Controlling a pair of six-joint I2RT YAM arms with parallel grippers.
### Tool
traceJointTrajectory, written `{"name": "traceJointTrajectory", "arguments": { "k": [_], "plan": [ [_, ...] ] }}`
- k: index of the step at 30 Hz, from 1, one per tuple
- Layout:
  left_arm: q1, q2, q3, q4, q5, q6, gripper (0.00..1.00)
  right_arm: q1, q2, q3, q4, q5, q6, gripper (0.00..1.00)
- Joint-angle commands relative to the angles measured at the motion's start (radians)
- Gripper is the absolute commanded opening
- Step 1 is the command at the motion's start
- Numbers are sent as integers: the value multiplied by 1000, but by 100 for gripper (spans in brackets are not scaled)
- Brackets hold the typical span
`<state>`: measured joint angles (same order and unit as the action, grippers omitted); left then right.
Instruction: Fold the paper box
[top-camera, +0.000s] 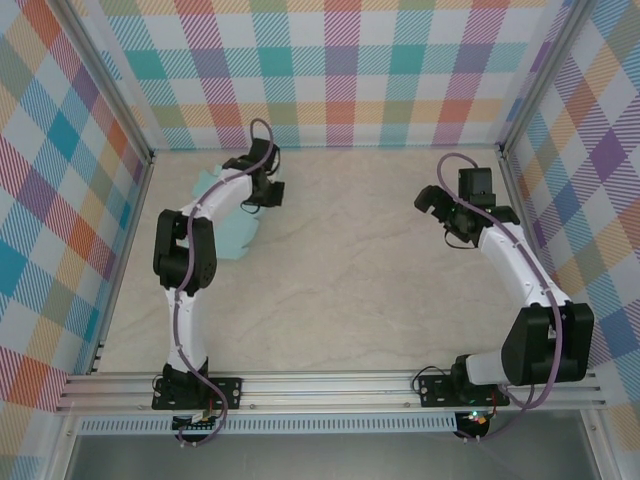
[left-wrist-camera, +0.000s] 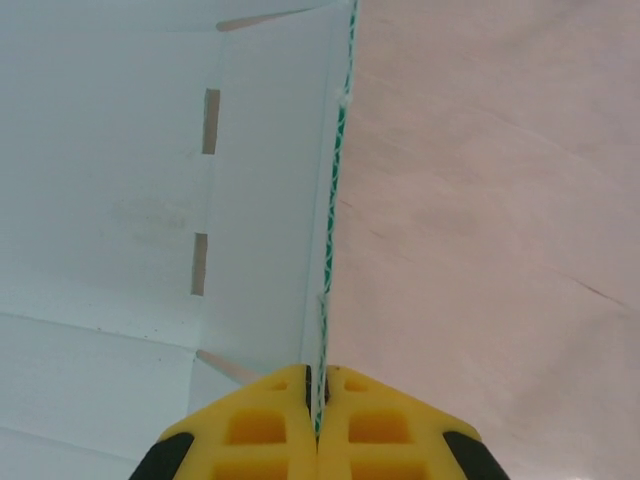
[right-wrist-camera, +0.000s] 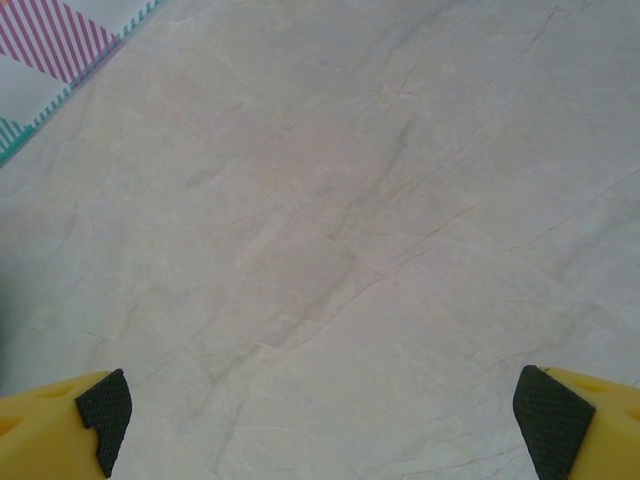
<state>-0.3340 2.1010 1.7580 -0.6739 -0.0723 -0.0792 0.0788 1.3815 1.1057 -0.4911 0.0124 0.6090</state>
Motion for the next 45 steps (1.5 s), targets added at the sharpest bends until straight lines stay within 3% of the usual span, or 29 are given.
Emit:
{"name": "traceJointTrajectory", "arguments": {
  "k": [1, 4, 9, 10, 12, 13, 18, 19, 22, 26, 28, 32, 37, 40, 45],
  "plan": [
    [-141, -120, -137, 32, -22, -234, 0, 4, 30, 29, -29, -67, 37, 100],
    [-291, -175, -223, 33, -119, -356, 0, 4, 56, 52, -64, -59, 44, 100],
    [-472, -178, -211, 51, -74, -464, 2, 4, 67, 28, -26, -76, 61, 100],
    [-485, -175, -198, 58, -61, -482, 10, 4, 72, 37, -38, -72, 63, 100],
    [-490, -175, -186, 106, 7, -519, 39, 4, 68, 43, -63, -55, 71, 100],
    [-490, -181, -189, 128, 25, -528, 47, 4, 56, 28, -56, -50, 80, 100],
    [-485, -259, -184, 139, -12, -481, 59, 6, -31, -87, -18, -26, 75, 100],
    [-480, -287, -183, 125, -37, -461, 59, 11, -46, -110, -10, -31, 70, 100],
    [-435, -407, -213, 85, -159, -417, 76, 60, -72, -164, 18, -57, 26, 99],
    [-319, -567, -342, 111, -260, -321, 87, 140, -31, -169, 42, -131, -16, 95],
    [-242, -618, -394, 110, -220, -288, 90, 174, 0, -152, 69, -183, -20, 93],
    [-121, -680, -537, 197, -125, -223, 92, 234, 90, -102, -17, -169, 33, 93],
    [-8, -636, -539, 175, 47, -153, 96, 273, 148, -174, 75, -299, 130, 92],
    [28, -588, -508, 135, 63, -116, 96, 274, 274, -21, -17, -324, 72, 92],
    [55, -534, -582, 185, 149, -124, 98, 283, 397, 85, -73, -341, 60, 76]
  ]
}}
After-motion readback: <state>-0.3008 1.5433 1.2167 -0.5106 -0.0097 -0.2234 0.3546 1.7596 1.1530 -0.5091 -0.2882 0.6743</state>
